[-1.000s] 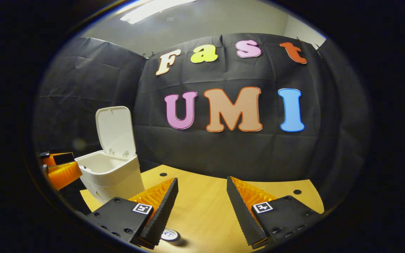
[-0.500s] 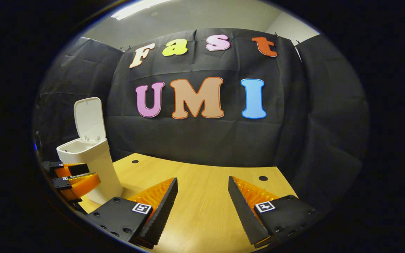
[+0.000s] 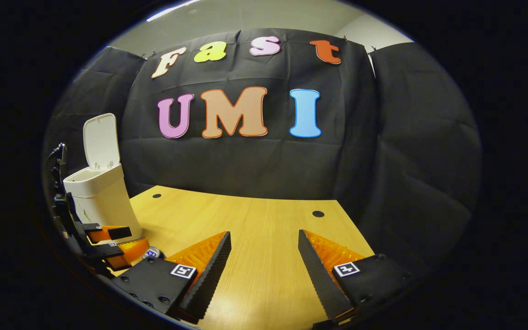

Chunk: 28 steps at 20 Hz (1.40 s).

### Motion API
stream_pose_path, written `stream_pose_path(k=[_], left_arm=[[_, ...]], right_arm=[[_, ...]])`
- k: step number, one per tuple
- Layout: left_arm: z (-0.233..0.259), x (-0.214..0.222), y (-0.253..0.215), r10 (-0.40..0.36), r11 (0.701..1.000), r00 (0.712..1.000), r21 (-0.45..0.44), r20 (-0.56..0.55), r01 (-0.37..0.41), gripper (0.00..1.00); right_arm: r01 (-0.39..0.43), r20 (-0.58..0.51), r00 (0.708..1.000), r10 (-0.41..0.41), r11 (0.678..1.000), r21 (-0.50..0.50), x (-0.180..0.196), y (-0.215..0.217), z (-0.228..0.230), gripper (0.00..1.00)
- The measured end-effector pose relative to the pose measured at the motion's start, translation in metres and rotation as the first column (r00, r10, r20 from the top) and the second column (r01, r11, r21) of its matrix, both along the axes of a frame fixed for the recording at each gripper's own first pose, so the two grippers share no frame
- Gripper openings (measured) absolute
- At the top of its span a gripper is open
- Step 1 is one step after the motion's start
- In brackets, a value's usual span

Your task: Press the lid of the desktop garbage bin to open it, pick up the crumpled paper on the desktop and throw it into the bin, then pick up the pop can on the desktop and drop it into the bin, and finally close the garbage bin lid.

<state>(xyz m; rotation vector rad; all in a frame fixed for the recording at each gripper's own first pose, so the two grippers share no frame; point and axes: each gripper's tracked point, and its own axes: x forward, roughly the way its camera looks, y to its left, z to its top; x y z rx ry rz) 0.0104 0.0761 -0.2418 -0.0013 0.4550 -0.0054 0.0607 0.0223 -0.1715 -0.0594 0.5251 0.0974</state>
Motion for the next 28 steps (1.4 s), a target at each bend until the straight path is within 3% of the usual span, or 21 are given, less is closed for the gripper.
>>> stream_pose_path(k=[4,7,10,16,18,22,28], left_arm=[[-0.038,-0.004,-0.003,-0.002,1.0,0.997,-0.008,-0.078,0.001,0.87],[-0.061,-0.008,-0.002,-0.005,1.0,0.992,-0.007,-0.126,0.004,0.87],[-0.079,-0.01,-0.003,-0.012,1.0,0.986,-0.003,-0.168,0.012,0.88],[-0.095,-0.011,-0.004,-0.04,0.999,0.98,-0.017,-0.193,0.038,0.91],[-0.098,-0.012,0.001,-0.043,0.999,0.978,-0.012,-0.204,0.041,0.84],[-0.074,-0.007,-0.001,-0.075,0.997,0.983,0.014,-0.17,0.079,0.78],[0.011,0.027,0.0,-0.104,0.993,0.995,0.057,0.008,0.103,0.77]], right_arm=[[0.028,-0.018,0.999,-0.028,0.999,-0.016,-0.007,-0.012,-0.004,0.92],[0.038,-0.029,0.999,-0.039,0.999,-0.032,-0.015,-0.018,-0.006,0.99],[0.046,-0.034,0.998,-0.048,0.998,-0.046,-0.021,-0.021,-0.006,0.99],[0.052,-0.029,0.998,-0.054,0.997,-0.063,-0.029,-0.02,-0.003,0.99],[0.05,-0.023,0.998,-0.052,0.997,-0.064,-0.03,-0.018,-0.002,0.99],[0.047,-0.02,0.999,-0.048,0.997,-0.06,-0.031,-0.013,-0.003,0.99],[0.029,-0.006,1.0,-0.029,0.999,-0.037,-0.029,0.003,-0.004,0.98]])
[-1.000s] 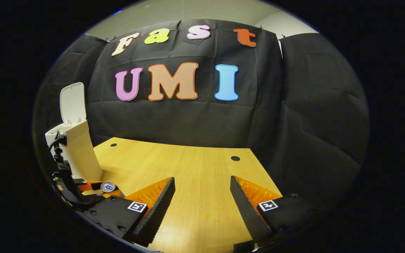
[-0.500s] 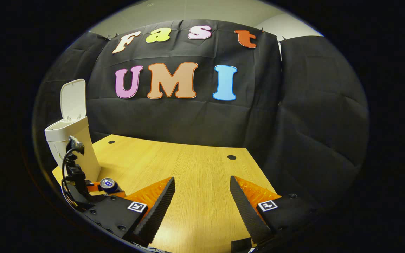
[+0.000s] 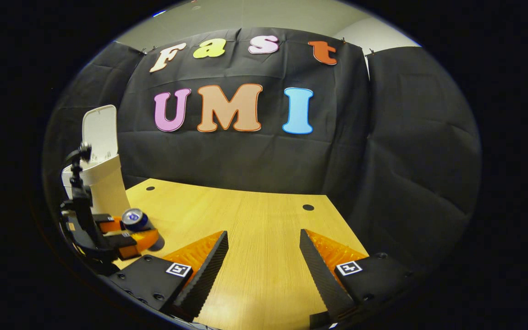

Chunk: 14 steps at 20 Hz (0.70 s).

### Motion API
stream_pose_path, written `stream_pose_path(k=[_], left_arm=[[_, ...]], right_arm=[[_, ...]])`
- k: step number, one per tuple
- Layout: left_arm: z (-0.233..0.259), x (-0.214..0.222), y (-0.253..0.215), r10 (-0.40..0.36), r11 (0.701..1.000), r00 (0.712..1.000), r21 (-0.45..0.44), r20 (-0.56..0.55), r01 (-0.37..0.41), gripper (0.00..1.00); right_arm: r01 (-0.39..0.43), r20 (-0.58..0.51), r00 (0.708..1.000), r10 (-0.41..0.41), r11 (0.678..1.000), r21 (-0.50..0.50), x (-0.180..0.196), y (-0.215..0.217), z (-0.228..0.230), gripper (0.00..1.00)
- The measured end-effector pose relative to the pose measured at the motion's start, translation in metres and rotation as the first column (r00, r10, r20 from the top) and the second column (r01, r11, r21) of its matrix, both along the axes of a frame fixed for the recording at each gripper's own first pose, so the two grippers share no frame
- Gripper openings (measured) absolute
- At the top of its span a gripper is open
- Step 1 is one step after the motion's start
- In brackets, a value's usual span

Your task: Press the lid of the desktop garbage bin to open it, pick up the crumpled paper on the desktop and throw it into the bin, then pick up the pop can on the desktop and drop it into the bin, and finally close the garbage bin lid.

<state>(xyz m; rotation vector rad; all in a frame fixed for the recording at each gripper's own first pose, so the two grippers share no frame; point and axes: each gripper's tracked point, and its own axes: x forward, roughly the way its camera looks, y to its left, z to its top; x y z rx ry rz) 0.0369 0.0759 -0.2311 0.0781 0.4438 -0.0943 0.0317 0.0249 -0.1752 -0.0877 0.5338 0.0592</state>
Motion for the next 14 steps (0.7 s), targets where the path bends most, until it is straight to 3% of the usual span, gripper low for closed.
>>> stream_pose_path(k=[7,14], left_arm=[[0.123,0.035,0.027,0.043,0.999,0.975,-0.024,0.217,-0.039,0.75],[0.193,0.034,0.118,0.213,0.975,0.922,-0.009,0.324,-0.222,0.75]], right_arm=[[-0.026,0.03,0.999,0.025,0.999,0.035,0.008,0.016,0.004,0.98],[-0.035,0.027,0.999,0.034,0.997,0.063,0.016,0.024,-0.002,0.99]])
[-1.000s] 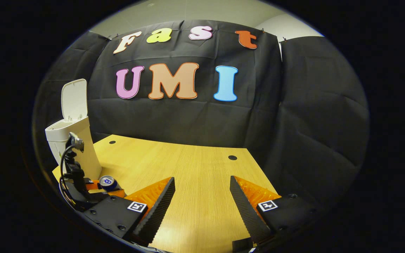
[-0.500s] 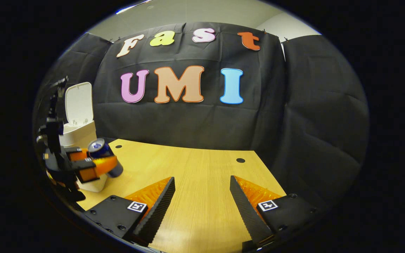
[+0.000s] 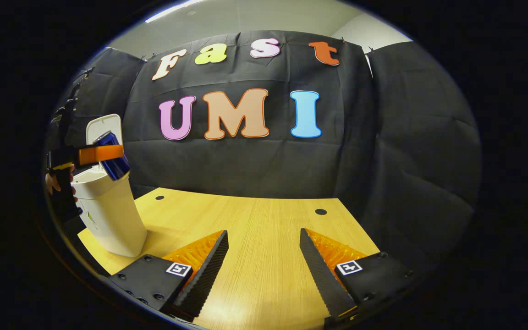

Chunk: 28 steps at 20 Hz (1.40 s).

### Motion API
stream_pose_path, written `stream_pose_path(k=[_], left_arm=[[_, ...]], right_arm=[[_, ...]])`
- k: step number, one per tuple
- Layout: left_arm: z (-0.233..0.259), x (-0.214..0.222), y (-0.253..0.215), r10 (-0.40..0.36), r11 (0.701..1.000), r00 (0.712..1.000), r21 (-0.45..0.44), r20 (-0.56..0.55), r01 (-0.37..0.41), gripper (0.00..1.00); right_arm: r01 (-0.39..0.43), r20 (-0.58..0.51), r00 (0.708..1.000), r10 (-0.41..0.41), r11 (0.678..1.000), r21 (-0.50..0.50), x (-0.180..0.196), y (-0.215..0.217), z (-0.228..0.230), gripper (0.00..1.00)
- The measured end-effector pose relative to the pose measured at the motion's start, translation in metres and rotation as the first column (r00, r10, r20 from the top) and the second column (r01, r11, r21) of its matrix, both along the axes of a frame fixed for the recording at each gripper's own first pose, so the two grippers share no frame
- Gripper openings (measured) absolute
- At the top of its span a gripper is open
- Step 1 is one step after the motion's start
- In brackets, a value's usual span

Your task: Press the lid of the desktop garbage bin to open it, pick up the crumpled paper on the desktop and throw it into the bin, then pick up the pop can on the desktop and drop it into the bin, and finally close the garbage bin lid.

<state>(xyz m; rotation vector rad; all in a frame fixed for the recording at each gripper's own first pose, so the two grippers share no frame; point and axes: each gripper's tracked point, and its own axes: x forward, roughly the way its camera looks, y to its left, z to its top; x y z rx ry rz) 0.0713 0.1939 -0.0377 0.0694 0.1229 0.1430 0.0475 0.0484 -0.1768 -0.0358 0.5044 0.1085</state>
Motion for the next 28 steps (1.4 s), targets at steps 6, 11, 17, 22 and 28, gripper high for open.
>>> stream_pose_path(k=[6,11,17,22,28], left_arm=[[-0.002,-0.024,0.088,0.185,0.983,0.983,-0.004,-0.006,-0.185,0.76],[-0.021,-0.042,0.127,0.269,0.963,0.962,-0.003,-0.05,-0.269,0.76],[0.078,-0.032,0.131,0.243,0.969,0.963,0.011,0.117,-0.246,0.89],[0.167,-0.001,0.134,0.183,0.98,0.953,0.029,0.242,-0.196,0.87],[0.147,0.052,0.165,0.197,0.98,0.975,-0.023,0.104,-0.196,0.87]], right_arm=[[-0.037,-0.004,0.999,0.037,0.999,-0.001,0.005,0.015,-0.004,0.99],[-0.052,-0.006,0.999,0.052,0.999,-0.014,0.007,0.022,-0.005,0.99],[-0.041,0.01,0.999,0.041,0.999,-0.018,0.007,0.022,-0.003,0.99],[-0.017,0.01,1.0,0.017,1.0,0.004,0.004,0.02,-0.004,0.99],[0.026,0.021,0.999,-0.026,1.0,0.003,-0.005,0.0,-0.002,0.99]])
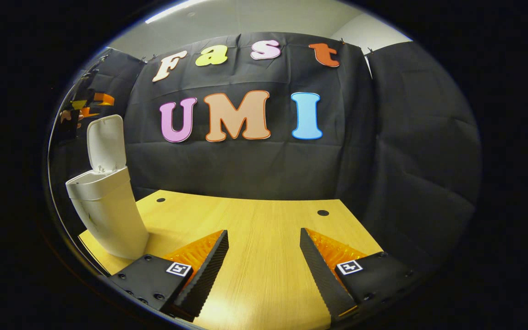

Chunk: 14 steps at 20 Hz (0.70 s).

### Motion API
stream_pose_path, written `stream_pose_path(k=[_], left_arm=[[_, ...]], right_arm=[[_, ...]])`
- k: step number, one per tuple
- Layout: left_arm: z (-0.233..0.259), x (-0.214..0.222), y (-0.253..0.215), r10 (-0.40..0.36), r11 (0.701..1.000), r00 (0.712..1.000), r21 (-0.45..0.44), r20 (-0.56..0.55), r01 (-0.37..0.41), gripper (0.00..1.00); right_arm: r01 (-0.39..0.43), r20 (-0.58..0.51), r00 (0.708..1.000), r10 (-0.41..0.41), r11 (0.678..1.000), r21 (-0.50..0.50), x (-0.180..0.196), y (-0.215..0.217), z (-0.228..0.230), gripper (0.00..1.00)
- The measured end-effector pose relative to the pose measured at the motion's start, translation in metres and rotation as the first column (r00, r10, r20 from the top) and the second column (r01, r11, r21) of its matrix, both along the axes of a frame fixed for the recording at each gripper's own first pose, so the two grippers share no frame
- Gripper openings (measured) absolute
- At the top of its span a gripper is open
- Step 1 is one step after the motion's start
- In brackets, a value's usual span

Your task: Press the lid of the desktop garbage bin to open it, pick up the crumpled paper on the desktop and throw it into the bin, then pick up the pop can on the desktop and drop it into the bin, and finally close the garbage bin lid.

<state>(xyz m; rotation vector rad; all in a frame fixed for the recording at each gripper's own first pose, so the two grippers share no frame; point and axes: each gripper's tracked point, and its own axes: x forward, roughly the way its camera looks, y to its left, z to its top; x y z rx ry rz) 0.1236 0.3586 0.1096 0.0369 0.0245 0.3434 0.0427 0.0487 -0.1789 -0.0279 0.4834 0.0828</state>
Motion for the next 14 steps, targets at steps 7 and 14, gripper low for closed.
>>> stream_pose_path(k=[7,14], left_arm=[[-0.024,-0.011,0.006,0.052,0.996,0.99,0.072,-0.131,-0.043,0.86],[-0.039,-0.065,-0.028,0.01,1.0,0.996,0.026,-0.086,-0.008,0.87]], right_arm=[[0.051,-0.019,0.999,-0.05,0.999,0.011,-0.005,-0.017,-0.004,0.99],[-0.027,-0.003,1.0,0.027,1.0,0.01,0.006,0.012,0.001,0.99]])
